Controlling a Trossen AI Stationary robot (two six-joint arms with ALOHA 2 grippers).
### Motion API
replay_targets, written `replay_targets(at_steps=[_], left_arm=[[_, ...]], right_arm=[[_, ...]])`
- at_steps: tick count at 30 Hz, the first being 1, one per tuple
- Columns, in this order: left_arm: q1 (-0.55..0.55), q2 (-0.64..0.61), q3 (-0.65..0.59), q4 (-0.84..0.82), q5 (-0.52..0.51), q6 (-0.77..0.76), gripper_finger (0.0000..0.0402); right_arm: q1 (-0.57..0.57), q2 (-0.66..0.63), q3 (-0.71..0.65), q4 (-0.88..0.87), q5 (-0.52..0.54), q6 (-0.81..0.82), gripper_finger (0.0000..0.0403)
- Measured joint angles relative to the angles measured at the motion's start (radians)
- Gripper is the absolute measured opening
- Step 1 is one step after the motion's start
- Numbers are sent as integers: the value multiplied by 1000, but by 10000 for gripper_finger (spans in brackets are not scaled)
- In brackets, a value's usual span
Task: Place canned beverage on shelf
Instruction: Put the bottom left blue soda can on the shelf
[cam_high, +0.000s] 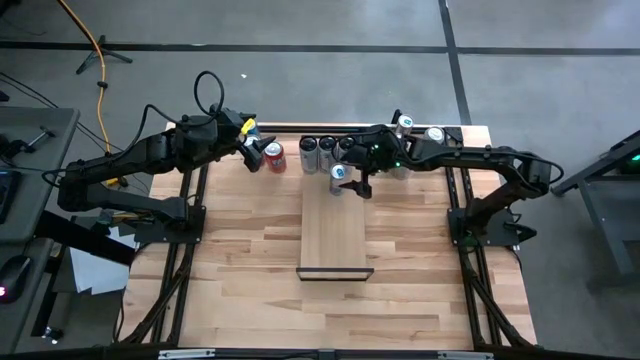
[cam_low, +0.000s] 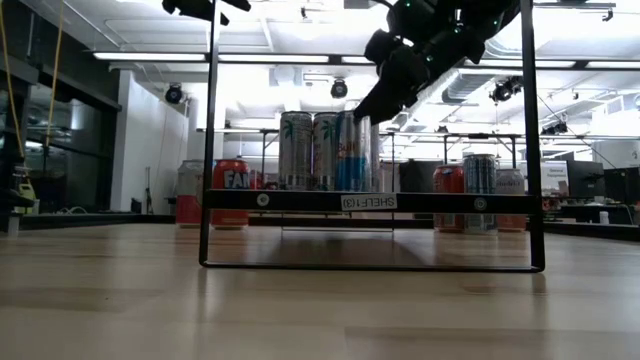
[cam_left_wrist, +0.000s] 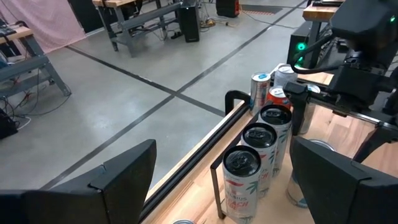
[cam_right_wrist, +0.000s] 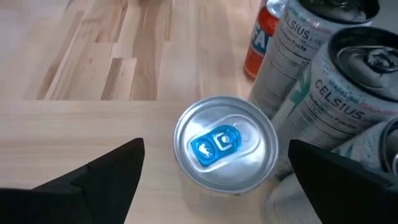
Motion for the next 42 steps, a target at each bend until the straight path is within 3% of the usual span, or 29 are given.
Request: replay_targets(at_steps=[13,17,23,27,34,38,42], left_arm=[[0,0,0,0,0,0,326],[0,0,0,0,0,0,326],[0,0,0,-9,0,25,326],[0,-14,0,-17,-15,67,326],[0,-32,0,-10,-58,73,326],[0,-31,0,-7,-58,101,326],[0,-30,0,-8,-58,113,326]], right_arm=[[71,19,2,33,108,5,309],[79,27,2,26,148,67,287],[98,24,2,28,173,197,221],[144,24,2,33,290,322,221],[239,30,12,84,641,531,221],[248,97,138,2,719,593,221],[251,214,316,-115,711,577,221]])
